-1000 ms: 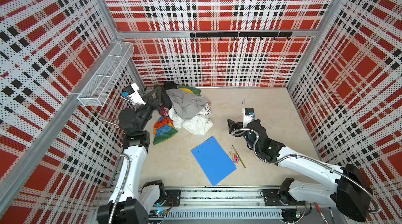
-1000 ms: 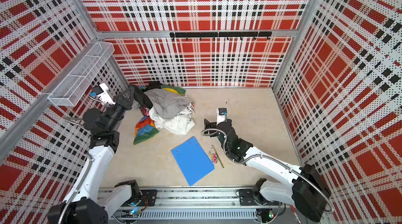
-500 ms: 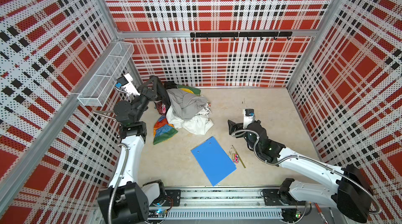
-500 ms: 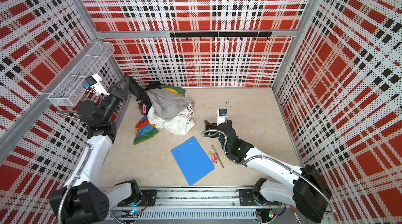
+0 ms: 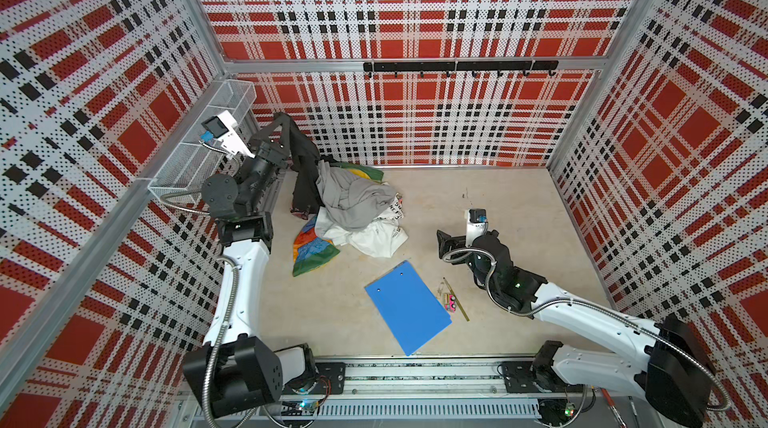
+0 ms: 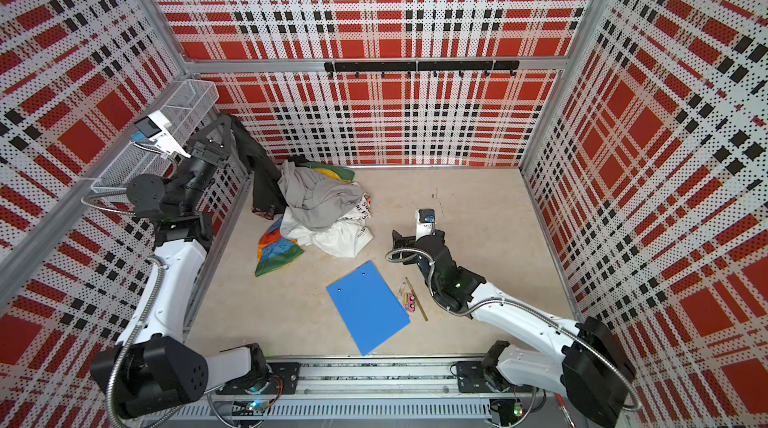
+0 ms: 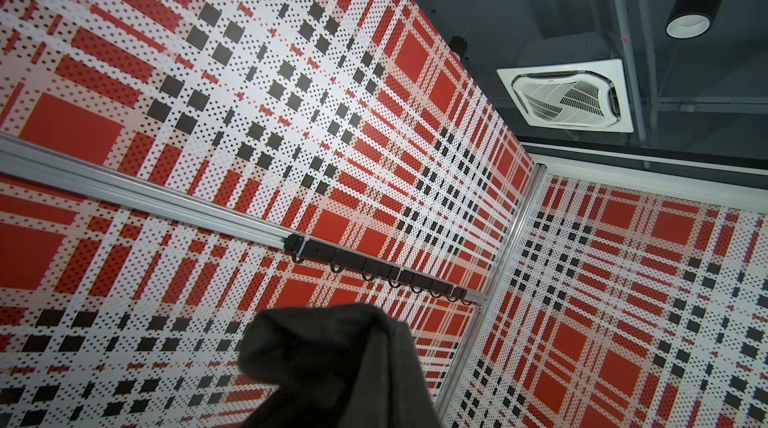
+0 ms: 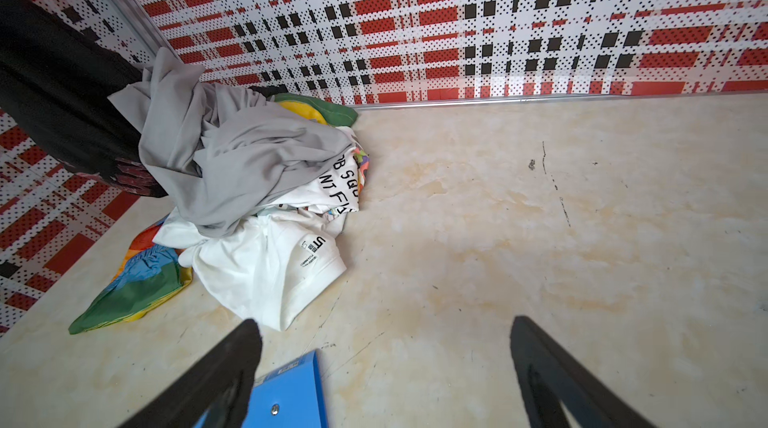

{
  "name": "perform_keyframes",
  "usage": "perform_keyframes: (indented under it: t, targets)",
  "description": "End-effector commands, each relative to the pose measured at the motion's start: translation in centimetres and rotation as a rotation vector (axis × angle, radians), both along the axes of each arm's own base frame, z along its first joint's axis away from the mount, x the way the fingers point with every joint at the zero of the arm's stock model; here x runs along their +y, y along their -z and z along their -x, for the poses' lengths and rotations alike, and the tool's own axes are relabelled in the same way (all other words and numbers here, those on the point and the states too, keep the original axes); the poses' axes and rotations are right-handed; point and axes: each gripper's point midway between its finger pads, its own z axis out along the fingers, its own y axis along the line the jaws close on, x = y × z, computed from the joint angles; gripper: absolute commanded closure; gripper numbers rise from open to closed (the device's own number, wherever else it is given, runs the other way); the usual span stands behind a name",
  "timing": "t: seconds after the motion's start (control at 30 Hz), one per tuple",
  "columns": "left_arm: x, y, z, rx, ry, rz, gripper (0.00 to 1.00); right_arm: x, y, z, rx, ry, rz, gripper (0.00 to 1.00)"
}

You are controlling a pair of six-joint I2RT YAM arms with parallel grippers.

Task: Pick out a specific cloth from the pile
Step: 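Raise the black shirt high with the left gripper, unfurling it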

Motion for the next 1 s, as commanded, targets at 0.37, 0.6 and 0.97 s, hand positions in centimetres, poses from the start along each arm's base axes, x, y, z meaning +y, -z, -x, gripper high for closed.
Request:
perform_keyframes:
  t: [0.37, 0.6, 0.97]
  targets:
    - [0.3, -7.7, 2.6, -0.24, 0.046, 0.075, 1.0, -0.6, -1.6, 0.5, -0.051, 0.014, -0.041, 0.0]
    - [1.1, -11.5, 3.4, -0.317, 0.029, 0.127, 1.0, -0.8, -1.4, 0.8, -0.055, 0.006, -0.063, 0.0]
    - [3.1, -14.6, 2.7, -0.384, -0.012, 0.224, 1.0, -0.8, -1.3, 1.0, -0.052, 0.006, -0.078, 0.0]
